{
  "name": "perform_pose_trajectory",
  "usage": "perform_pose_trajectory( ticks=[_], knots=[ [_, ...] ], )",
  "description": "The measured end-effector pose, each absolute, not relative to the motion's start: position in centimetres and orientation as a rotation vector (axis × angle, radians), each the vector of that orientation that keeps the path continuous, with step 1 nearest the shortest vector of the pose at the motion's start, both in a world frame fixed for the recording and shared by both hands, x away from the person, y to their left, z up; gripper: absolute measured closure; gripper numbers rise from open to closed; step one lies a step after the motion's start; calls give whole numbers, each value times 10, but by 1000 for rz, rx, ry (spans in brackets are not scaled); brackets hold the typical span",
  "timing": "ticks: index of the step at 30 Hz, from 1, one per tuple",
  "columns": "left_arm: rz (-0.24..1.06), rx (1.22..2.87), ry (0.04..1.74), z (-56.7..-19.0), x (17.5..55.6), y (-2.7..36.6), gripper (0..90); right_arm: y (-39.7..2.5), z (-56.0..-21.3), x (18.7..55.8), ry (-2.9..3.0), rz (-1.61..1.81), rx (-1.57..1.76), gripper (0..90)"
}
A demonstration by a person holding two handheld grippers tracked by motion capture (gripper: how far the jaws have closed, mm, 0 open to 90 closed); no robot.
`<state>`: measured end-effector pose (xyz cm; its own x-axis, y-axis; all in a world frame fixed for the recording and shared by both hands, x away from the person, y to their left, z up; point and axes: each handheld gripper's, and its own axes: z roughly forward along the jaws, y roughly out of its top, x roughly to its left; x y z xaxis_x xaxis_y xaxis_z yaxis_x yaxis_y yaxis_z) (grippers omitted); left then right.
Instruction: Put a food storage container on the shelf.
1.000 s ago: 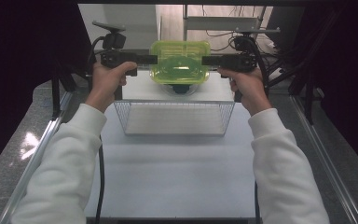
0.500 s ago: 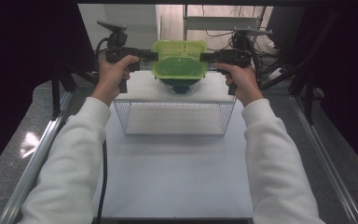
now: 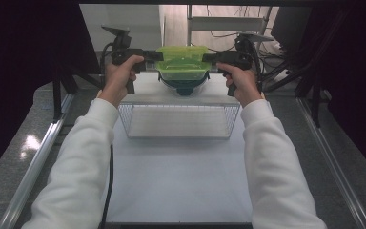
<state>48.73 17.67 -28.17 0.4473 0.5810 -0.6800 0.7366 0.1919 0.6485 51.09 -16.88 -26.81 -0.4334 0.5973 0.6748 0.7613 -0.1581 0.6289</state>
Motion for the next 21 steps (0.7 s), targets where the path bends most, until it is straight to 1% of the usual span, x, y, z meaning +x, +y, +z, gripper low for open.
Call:
perform_pose_trajectory(
  ticks=[1, 2, 4, 5, 6, 9, 10, 12, 14, 16, 21],
  knots=[
    [-156, 1478, 1224, -283, 487, 175, 667, -168, -268, 511, -1934, -1651, -1583, 670],
    [-152, 1477, 1220, -283, 487, 175, 630, -168, -268, 510, -1935, -1662, -1588, 633],
    [-138, 1474, 1218, -283, 486, 173, 570, -168, -268, 509, -1941, -1687, -1587, 610],
    [-121, 1469, 1224, -282, 485, 171, 514, -167, -267, 509, -1942, -1700, -1577, 583],
    [-111, 1466, 1222, -281, 485, 171, 459, -167, -266, 507, -1951, -1712, -1567, 538],
    [-58, 1442, 1210, -276, 480, 173, 355, -169, -262, 502, -1994, -1744, -1564, 455],
    [-46, 1438, 1208, -275, 478, 174, 335, -170, -260, 499, -2017, -1754, -1562, 430],
    [-20, 1440, 1202, -272, 474, 178, 317, -172, -257, 495, -2042, -1759, -1558, 382],
    [19, 1465, 1196, -269, 467, 180, 301, -176, -254, 490, -2076, -1758, -1555, 355],
    [65, 1501, 1181, -266, 457, 182, 294, -180, -251, 485, -2103, -1761, -1545, 338],
    [123, 1555, 1124, -266, 426, 186, 283, -195, -248, 463, -2193, -1772, -1521, 317]
  ],
)
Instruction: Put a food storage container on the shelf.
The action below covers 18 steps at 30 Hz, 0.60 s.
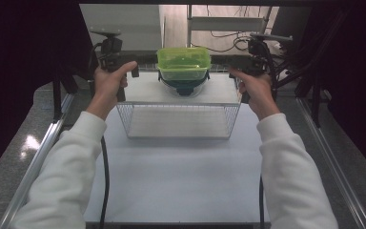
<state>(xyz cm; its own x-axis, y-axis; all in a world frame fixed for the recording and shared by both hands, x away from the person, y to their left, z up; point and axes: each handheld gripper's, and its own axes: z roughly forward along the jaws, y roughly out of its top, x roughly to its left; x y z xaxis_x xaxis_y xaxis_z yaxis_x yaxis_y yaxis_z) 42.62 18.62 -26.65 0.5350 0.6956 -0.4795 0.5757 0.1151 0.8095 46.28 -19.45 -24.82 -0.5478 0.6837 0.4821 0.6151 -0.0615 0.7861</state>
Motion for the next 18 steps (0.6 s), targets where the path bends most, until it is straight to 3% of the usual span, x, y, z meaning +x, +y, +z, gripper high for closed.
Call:
perform_pose_trajectory(
  ticks=[7, 18],
  knots=[
    [211, 1657, 1033, -289, 364, 190, 278, -214, -271, 407, 2185, 1589, 1244, 293],
    [260, 1783, 1014, -367, 279, 188, 273, -243, -340, 319, 2276, 1496, 1082, 248]
  ],
)
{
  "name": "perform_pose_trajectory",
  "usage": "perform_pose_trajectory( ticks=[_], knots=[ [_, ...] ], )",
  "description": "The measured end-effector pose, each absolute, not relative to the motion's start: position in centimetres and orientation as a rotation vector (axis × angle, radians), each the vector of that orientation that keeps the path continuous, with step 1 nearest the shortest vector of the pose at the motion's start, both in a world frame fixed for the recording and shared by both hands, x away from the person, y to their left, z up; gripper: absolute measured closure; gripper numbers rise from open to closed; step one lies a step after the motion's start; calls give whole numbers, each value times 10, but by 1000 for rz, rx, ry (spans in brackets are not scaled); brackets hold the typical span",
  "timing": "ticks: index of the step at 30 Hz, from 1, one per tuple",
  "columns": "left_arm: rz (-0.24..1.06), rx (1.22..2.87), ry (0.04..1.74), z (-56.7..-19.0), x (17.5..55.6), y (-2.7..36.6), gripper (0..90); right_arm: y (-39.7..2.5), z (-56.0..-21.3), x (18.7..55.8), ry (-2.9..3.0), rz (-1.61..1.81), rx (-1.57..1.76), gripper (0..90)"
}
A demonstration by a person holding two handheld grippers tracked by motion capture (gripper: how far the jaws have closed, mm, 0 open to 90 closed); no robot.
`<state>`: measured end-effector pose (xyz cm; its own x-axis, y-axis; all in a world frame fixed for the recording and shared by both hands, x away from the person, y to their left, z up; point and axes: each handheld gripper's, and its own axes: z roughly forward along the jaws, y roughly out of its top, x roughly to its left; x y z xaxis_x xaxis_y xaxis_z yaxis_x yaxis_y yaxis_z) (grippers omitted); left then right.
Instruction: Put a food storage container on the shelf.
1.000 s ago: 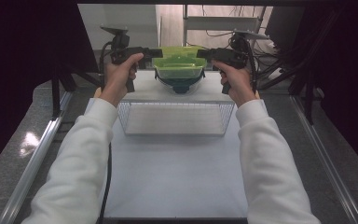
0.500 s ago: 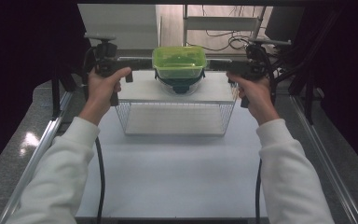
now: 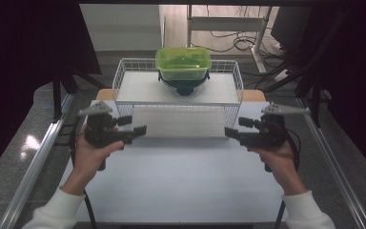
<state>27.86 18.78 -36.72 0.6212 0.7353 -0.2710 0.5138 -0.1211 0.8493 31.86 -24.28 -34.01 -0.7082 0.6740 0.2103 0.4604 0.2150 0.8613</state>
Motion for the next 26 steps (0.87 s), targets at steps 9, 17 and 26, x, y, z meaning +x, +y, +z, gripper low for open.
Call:
perform_pose_trajectory(
  ticks=[9, 17, 26],
  knots=[
    [214, 1896, 1080, -431, 252, 182, 265, -258, -411, 281, 2347, 1352, 1150, 245],
    [202, 1910, 1132, -449, 251, 183, 258, -259, -438, 279, 2387, 1297, 1209, 239],
    [215, 1910, 1129, -446, 250, 182, 234, -261, -433, 278, 2340, 1318, 1177, 226]
  ],
)
